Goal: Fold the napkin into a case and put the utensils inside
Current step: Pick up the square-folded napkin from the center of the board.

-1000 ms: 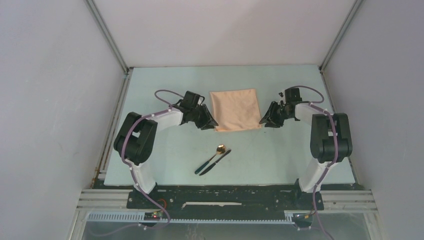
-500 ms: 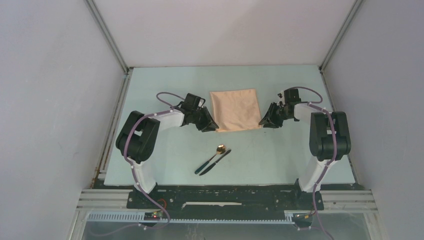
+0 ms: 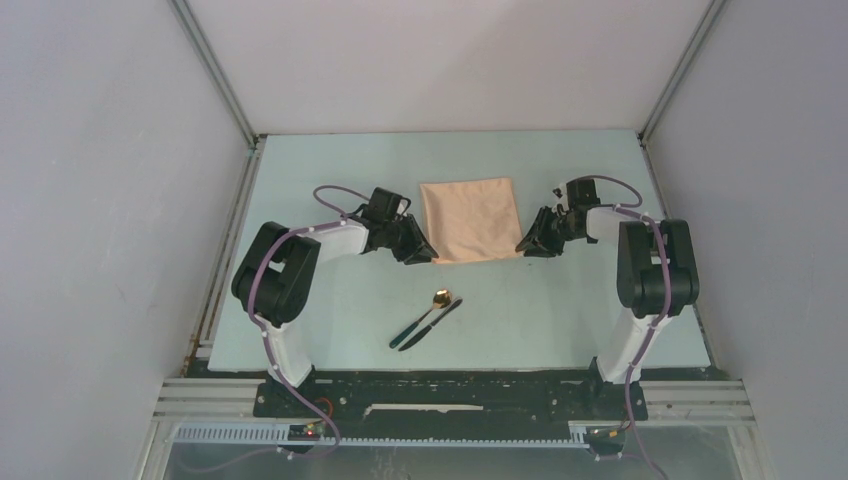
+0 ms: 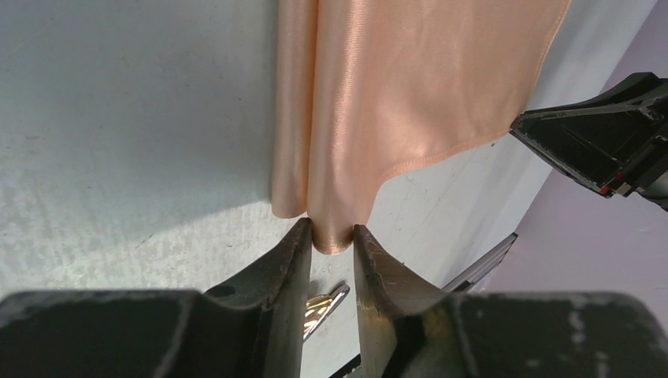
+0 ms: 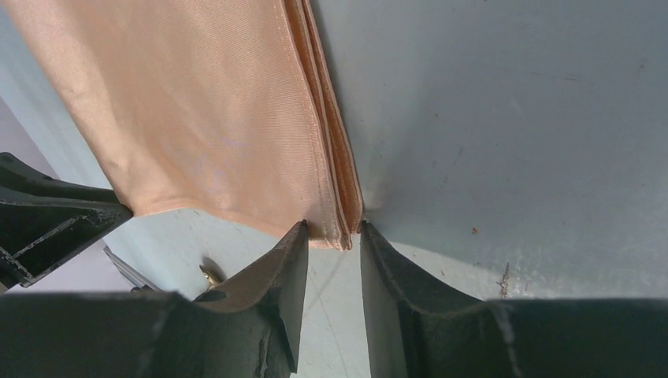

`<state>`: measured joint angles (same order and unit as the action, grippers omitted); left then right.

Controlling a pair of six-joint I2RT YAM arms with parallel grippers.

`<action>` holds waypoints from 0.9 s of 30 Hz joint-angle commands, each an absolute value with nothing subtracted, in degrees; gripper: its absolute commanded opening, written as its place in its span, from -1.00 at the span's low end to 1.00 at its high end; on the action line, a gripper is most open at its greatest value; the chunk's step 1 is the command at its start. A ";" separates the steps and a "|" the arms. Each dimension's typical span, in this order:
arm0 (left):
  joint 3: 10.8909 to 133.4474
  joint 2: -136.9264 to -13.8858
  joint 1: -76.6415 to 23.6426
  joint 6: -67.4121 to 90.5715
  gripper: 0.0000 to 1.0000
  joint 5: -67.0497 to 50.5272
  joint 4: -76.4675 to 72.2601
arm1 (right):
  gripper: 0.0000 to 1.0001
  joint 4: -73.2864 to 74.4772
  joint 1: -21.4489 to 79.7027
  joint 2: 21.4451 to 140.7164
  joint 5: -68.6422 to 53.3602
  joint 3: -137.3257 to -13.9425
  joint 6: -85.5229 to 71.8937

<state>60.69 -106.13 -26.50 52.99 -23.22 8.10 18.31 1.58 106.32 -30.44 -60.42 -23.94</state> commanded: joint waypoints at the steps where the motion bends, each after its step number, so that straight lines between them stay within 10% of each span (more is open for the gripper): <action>1: 60.21 -105.23 -26.97 53.78 -0.39 -25.07 6.46 | -0.23 17.41 1.59 106.87 -30.90 -62.70 -23.66; 27: 61.25 -103.71 -25.68 53.47 -0.92 -24.84 7.48 | -1.00 19.44 1.85 103.62 -31.81 -63.01 -23.82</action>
<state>60.69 -106.13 -26.52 53.98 -24.38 7.77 18.92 1.63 106.41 -30.98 -61.32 -23.90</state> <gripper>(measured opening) 0.053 0.010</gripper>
